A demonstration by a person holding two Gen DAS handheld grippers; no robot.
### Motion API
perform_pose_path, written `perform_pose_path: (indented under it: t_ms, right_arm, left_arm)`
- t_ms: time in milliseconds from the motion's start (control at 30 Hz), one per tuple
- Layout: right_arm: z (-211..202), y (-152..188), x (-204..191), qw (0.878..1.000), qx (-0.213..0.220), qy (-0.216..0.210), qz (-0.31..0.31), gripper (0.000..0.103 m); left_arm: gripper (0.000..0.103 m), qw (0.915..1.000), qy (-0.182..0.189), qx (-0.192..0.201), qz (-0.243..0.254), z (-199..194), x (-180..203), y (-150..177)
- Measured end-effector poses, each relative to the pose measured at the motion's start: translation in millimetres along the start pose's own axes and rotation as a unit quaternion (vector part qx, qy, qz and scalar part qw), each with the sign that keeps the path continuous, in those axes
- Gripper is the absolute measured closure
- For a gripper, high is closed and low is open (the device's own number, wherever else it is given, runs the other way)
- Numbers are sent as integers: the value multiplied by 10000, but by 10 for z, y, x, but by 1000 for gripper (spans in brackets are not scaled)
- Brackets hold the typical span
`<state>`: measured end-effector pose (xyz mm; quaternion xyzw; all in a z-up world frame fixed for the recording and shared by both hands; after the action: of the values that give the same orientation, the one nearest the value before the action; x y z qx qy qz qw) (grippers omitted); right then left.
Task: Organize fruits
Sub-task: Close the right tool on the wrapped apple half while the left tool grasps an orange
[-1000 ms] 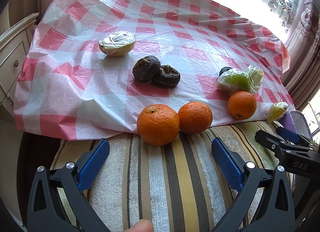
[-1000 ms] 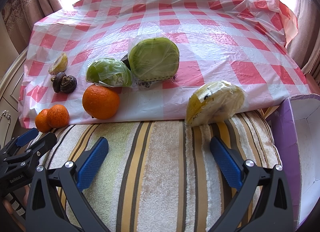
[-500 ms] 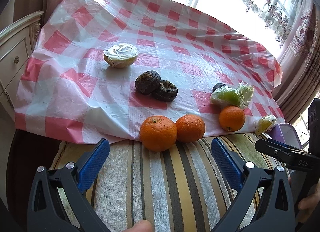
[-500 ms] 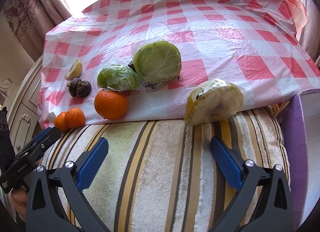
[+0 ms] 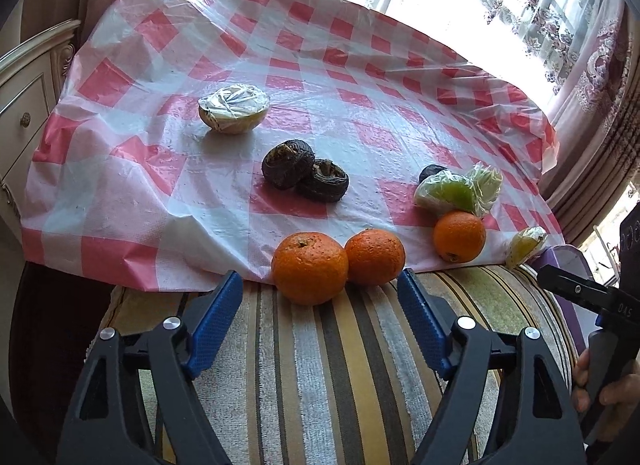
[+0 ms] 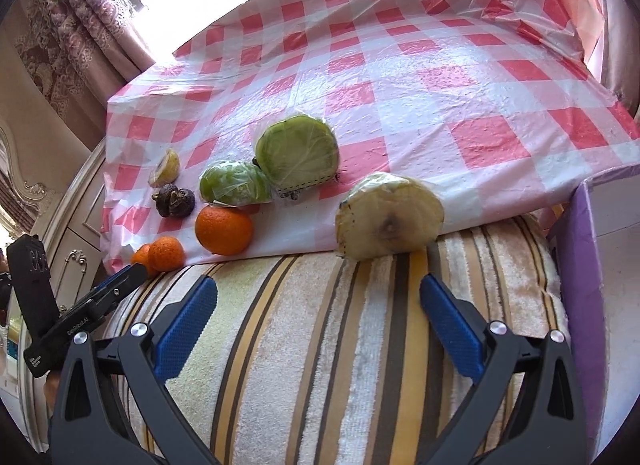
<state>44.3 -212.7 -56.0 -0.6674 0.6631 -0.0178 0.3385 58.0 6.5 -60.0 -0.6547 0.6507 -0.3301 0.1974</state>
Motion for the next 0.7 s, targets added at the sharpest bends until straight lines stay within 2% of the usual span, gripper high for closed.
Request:
perform_pose_path:
  t_ms: [67, 200, 333, 400, 500, 700]
  right_arm:
    - [-29, -47, 52, 9997, 90, 194, -80, 1]
    - [-13, -144, 155, 9963, 187, 784, -309, 1]
    - [71, -203, 187, 9937, 183, 1020, -418, 1]
    - [97, -218, 157, 9929, 217, 1059, -504, 1]
    - [152, -234, 130, 9915, 223, 1133, -593, 2]
    - [209, -253, 139, 9926, 202, 1079, -524, 14]
  left_arm:
    - [30, 10000, 2, -2, -13, 1, -3, 3]
    - [41, 10000, 34, -43, -64, 22, -14, 16]
    - [45, 9999, 64, -26, -144, 19, -43, 17]
    - [50, 9998, 63, 1, -163, 16, -48, 8]
    - [51, 9998, 78, 9, -167, 19, -53, -7]
    - [51, 9996, 136, -5, -257, 32, -76, -22]
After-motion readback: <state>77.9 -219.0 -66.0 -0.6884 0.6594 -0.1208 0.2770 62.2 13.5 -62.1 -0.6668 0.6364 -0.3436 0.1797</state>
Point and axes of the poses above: each gripper's, at about its wrist camera, not at the fingertips, and z roughly the way its jaws point, x to its right, y to its underside, the point moved 10 cm from there along z, roughly the way its jaws point, and after that the axes turned 9 degrees about z, right-handed, at the moved point
